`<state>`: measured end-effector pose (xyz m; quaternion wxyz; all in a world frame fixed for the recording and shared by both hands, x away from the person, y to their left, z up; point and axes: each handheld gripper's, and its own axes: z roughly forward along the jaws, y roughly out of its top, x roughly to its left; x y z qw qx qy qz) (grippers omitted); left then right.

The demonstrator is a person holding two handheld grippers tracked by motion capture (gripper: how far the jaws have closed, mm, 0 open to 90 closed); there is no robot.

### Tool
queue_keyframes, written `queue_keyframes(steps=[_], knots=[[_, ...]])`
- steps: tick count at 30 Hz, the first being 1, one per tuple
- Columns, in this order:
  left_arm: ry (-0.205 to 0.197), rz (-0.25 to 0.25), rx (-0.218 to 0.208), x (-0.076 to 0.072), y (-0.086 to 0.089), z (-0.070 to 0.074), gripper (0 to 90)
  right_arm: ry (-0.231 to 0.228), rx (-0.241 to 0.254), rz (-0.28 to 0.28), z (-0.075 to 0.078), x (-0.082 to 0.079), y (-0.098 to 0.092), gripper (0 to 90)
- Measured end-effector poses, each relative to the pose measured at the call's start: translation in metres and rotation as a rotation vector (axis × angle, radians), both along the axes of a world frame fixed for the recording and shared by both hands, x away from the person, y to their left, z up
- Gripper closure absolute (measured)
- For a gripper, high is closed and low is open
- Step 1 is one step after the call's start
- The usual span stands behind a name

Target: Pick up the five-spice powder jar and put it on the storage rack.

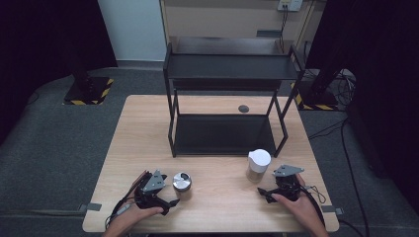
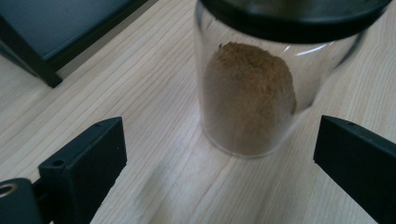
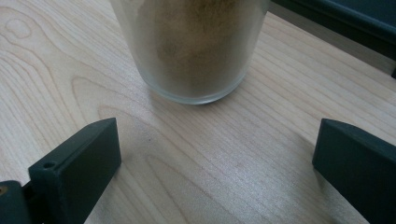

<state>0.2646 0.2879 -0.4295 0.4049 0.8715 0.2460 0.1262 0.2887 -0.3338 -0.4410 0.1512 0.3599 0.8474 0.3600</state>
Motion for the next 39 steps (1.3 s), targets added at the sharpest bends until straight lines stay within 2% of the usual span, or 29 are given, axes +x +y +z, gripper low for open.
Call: queue_keyframes(steps=[9, 16, 19, 22, 23, 26, 27, 30, 37, 39], knots=[[-0.005, -0.033, -0.021, 0.004, -0.011, -0.005, 1.0, -0.002, 0.000, 0.000, 0.000, 0.000, 0.000, 2.0], [0.001, -0.032, -0.034, 0.006, -0.017, -0.008, 2.1, -0.003, 0.000, 0.000, 0.000, -0.001, 0.000, 2.1], [-0.007, -0.037, -0.043, 0.006, -0.018, -0.009, 4.6, -0.003, 0.000, 0.000, 0.000, -0.001, 0.000, 2.2], [-0.002, -0.042, -0.047, 0.008, -0.019, -0.009, 10.5, -0.003, 0.001, 0.001, 0.000, -0.001, 0.000, 2.4], [-0.004, -0.043, -0.053, 0.008, -0.019, -0.009, 15.2, -0.002, 0.001, 0.001, 0.000, -0.001, 0.000, 2.5], [-0.005, -0.041, -0.064, 0.009, -0.018, -0.010, 18.4, -0.003, 0.001, 0.002, 0.000, -0.001, -0.001, 2.6], [-0.005, -0.045, -0.066, 0.009, -0.019, -0.011, 24.1, -0.002, 0.001, 0.002, 0.000, -0.001, -0.001, 2.6], [-0.011, -0.049, -0.061, 0.009, -0.020, -0.011, 28.4, -0.003, 0.001, 0.002, 0.000, -0.001, -0.001, 2.6], [-0.015, -0.052, -0.061, 0.009, -0.019, -0.011, 29.6, -0.003, 0.001, 0.002, 0.000, -0.001, -0.001, 2.7], [-0.019, -0.059, -0.076, 0.010, -0.018, -0.011, 29.6, -0.003, 0.001, 0.002, 0.000, -0.001, -0.001, 2.7]])
